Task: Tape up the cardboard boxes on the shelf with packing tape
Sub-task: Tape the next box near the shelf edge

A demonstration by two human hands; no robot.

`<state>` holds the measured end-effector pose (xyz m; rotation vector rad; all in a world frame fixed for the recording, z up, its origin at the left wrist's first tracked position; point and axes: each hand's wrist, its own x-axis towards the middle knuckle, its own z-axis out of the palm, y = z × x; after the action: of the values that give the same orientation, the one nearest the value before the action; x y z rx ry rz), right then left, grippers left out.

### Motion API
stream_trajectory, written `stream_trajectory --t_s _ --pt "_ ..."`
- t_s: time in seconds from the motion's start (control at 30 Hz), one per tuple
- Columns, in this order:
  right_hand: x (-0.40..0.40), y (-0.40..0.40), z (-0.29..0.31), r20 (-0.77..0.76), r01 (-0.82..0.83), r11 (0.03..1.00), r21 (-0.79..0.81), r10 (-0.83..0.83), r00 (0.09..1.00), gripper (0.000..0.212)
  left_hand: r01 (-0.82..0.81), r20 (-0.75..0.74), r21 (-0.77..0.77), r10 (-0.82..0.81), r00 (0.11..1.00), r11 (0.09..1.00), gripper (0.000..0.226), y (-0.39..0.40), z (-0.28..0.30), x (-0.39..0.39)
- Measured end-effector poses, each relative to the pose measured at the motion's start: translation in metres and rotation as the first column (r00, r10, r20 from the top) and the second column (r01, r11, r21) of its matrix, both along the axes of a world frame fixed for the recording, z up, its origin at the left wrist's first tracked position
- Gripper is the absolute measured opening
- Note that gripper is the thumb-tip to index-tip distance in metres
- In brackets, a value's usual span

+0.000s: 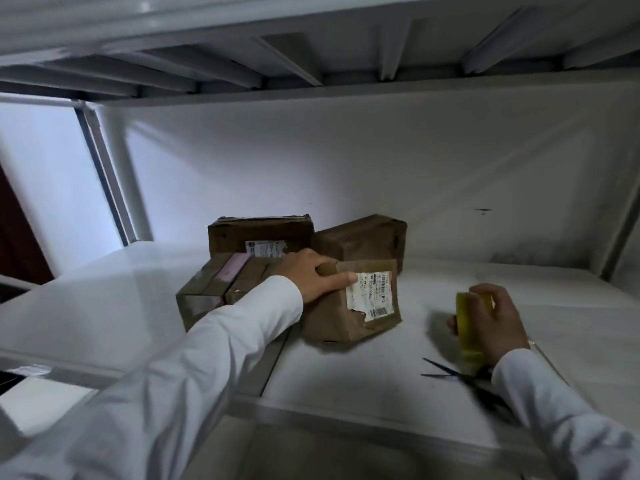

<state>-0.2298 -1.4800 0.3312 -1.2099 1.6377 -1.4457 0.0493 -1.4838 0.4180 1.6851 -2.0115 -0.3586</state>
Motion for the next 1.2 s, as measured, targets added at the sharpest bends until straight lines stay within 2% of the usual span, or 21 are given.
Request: stream_trajectory --t_s 0.03,0.1,0.17,0.23,0.27,0.3,0.4,0.47,0.57,0.63,0.67,0.7,0.73,0.77,0.8,0.83,0.9,1.07,1.2 --pt "0.012 0.007 0.012 0.01 -0.032 0.999 -0.005 0.032 0.999 0.004 0.03 0.021 0.034 -0.031 0.999 0.999 0.05 0.005 0.0 0.001" --pt "0.031 0.012 0.026 0.058 -0.099 0.995 -0.005 0.099 0.993 0.006 0.103 0.021 0.14 -0.107 0.994 0.985 0.048 0.012 -0.003 0.0" --pt "0.044 0.012 0.031 0.07 -0.155 0.988 0.01 0.154 0.986 0.004 0.19 -0.048 0.24 -0.184 0.982 0.952 0.029 0.017 -0.004 -0.005" --pt "0.053 0.007 0.03 0.014 -0.178 0.983 0.037 0.178 0.984 0.016 0.23 -0.174 0.264 -0.188 0.967 0.937 0.03 0.022 -0.003 -0.005" --pt "0.057 0.006 0.03 -0.022 -0.182 0.981 0.066 0.184 0.983 0.025 0.221 -0.216 0.284 -0.163 0.963 0.933 0.023 0.023 -0.003 -0.003" --pt "0.06 0.007 0.032 -0.062 -0.194 0.977 0.086 0.199 0.978 0.035 0.228 -0.239 0.292 -0.16 0.958 0.929 0.016 0.023 -0.004 -0.001" --pt "0.067 0.009 0.039 -0.178 -0.216 0.965 0.145 0.241 0.954 0.061 0.218 -0.219 0.317 -0.153 0.964 0.923 0.016 0.021 -0.01 -0.004" --pt "0.069 0.009 0.045 -0.22 -0.228 0.962 0.151 0.257 0.941 0.07 0.215 -0.296 0.362 -0.106 0.949 0.907 0.01 0.023 -0.01 -0.011" --pt "0.066 0.006 0.051 -0.307 -0.251 0.95 0.187 0.299 0.904 0.069 0.3 -0.417 0.487 -0.083 0.905 0.82 0.011 0.029 -0.001 -0.011" --pt "0.065 0.006 0.056 -0.342 -0.318 0.918 0.238 0.386 0.857 0.066 0.306 -0.324 0.44 -0.169 0.931 0.844 0.002 0.029 0.007 -0.005" --pt "0.065 0.006 0.057 -0.338 -0.36 0.899 0.251 0.43 0.837 0.066 0.277 -0.174 0.371 -0.227 0.958 0.886 0.013 0.028 0.013 -0.001" --pt "0.066 0.005 0.056 -0.328 -0.393 0.882 0.26 0.464 0.823 0.066 0.244 0.045 0.298 -0.269 0.962 0.923 0.032 0.026 0.017 0.002" --pt "0.068 0.004 0.055 -0.311 -0.419 0.87 0.259 0.486 0.817 0.067 0.229 0.251 0.241 -0.289 0.924 0.943 0.054 0.022 0.019 0.005" --pt "0.071 0.002 0.054 -0.298 -0.435 0.863 0.256 0.498 0.814 0.068 0.241 0.386 0.224 -0.313 0.868 0.944 0.077 0.02 0.02 0.006" --pt "0.074 0.001 0.053 -0.301 -0.443 0.861 0.25 0.504 0.809 0.068 0.266 0.453 0.251 -0.356 0.817 0.931 0.095 0.018 0.018 0.005" --pt "0.077 0.001 0.053 -0.307 -0.446 0.862 0.239 0.503 0.808 0.068 0.286 0.483 0.308 -0.408 0.774 0.907 0.104 0.016 0.014 0.002" --pt "0.081 0.0 0.052 -0.31 -0.445 0.873 0.2 0.487 0.816 0.068 0.281 0.505 0.413 -0.475 0.72 0.866 0.107 0.013 0.004 -0.007" --pt "0.082 0.005 0.054 -0.337 -0.413 0.894 0.176 0.449 0.828 0.069 0.268 0.485 0.49 -0.515 0.707 0.83 0.123 0.011 -0.004 -0.012" --pt "0.083 0.006 0.055 -0.35 -0.403 0.897 0.18 0.441 0.826 0.07 0.246 0.532 0.481 -0.503 0.681 0.842 0.12 0.014 0.0 -0.012"
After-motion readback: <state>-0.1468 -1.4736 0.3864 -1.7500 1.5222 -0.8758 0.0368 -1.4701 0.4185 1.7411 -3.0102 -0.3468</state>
